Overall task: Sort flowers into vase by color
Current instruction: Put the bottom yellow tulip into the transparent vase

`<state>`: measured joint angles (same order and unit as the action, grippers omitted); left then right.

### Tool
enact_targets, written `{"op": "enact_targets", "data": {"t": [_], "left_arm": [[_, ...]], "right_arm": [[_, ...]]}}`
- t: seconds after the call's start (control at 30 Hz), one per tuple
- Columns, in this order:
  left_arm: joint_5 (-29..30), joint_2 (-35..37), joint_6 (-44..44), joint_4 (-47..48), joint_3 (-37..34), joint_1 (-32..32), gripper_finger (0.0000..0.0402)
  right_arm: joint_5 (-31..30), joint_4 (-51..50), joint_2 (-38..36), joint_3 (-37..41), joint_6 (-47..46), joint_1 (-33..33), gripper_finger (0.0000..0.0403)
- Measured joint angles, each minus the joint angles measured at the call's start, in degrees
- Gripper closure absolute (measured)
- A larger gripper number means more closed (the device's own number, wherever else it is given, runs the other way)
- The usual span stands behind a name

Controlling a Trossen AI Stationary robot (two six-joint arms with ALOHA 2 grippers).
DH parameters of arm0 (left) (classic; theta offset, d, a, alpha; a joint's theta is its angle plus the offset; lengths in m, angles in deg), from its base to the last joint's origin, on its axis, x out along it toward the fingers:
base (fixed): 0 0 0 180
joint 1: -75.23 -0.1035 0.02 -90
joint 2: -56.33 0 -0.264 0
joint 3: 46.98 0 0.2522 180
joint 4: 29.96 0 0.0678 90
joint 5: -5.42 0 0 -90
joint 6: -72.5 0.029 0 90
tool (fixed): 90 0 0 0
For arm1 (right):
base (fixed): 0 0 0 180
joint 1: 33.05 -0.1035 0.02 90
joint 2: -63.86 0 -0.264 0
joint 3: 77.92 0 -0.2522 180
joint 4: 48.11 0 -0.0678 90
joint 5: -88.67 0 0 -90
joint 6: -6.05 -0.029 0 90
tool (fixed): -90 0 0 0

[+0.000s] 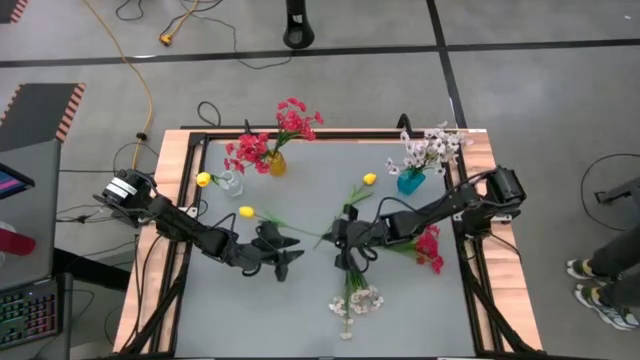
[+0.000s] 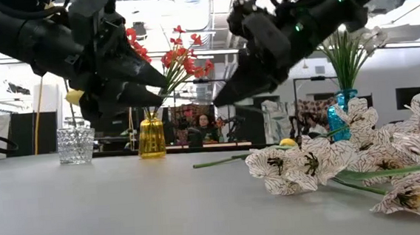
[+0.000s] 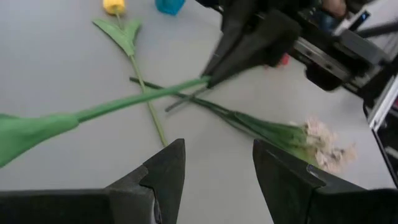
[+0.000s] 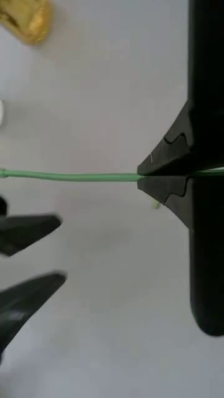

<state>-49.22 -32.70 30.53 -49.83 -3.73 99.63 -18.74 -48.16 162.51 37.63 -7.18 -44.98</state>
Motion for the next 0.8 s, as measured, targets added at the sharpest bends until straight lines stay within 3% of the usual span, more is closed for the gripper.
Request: {"op": "enact_targets", "data": {"t": [0.3, 0.57, 0.8], "left_arm": [[6.4, 0.0, -2.1, -2.3, 0.0, 0.0, 0.0226], [7.3, 0.0, 3.2, -11.6, 0.0, 0.0, 0.0226], [10.5, 0.0, 4.0, -13.1, 0.0, 0.0, 0.0226]], "right_arm": [[-1.6, 0.0, 0.0, -3.9, 0.0, -2.8, 0.0379], [-3.6, 0.2, 0.0, -4.8, 0.0, -3.5, 0.0379], [-3.8, 2.3, 0.0, -4.8, 0.2, -3.8, 0.0379]]}}
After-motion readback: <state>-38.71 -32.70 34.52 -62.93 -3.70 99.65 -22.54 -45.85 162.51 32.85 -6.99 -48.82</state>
